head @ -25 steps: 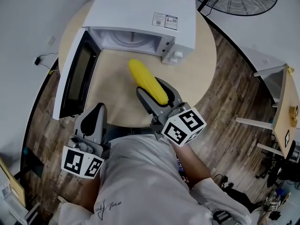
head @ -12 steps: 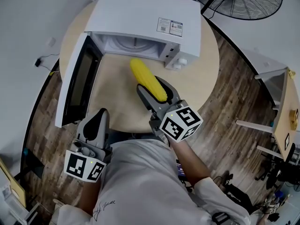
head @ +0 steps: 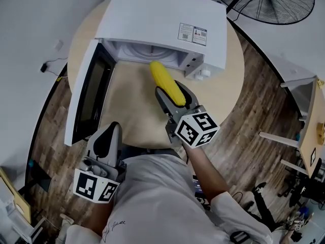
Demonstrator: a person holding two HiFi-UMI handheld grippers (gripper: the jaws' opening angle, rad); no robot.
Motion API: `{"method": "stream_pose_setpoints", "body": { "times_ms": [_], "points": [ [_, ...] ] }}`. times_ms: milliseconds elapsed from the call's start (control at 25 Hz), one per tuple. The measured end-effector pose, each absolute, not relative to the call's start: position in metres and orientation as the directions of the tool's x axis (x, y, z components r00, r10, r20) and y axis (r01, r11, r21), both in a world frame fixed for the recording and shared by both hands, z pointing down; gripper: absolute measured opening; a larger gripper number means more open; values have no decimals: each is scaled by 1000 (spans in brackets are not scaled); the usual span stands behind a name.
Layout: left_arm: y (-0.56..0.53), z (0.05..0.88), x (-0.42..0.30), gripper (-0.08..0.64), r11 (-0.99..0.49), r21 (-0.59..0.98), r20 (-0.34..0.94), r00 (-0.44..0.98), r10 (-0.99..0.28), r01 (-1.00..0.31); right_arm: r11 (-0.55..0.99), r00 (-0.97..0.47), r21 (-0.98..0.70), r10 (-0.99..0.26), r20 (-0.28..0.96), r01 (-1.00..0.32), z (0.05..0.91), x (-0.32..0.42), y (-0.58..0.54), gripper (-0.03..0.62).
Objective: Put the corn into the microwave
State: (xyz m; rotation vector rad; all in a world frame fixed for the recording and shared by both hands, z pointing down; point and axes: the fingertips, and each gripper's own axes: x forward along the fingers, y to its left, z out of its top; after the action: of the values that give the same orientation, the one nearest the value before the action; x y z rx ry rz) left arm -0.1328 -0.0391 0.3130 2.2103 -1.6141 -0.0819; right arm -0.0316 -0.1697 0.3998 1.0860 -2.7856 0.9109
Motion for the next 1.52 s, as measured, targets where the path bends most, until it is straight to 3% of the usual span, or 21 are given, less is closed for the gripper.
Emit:
{"method": "stream_pose_setpoints", "body": {
  "times_ms": [1520],
  "points": [
    [-60, 354, -131, -6, -360, 306, 347, 456, -820, -881, 463, -579, -365, -738, 346, -808, 487, -78, -270, 265]
  ]
}}
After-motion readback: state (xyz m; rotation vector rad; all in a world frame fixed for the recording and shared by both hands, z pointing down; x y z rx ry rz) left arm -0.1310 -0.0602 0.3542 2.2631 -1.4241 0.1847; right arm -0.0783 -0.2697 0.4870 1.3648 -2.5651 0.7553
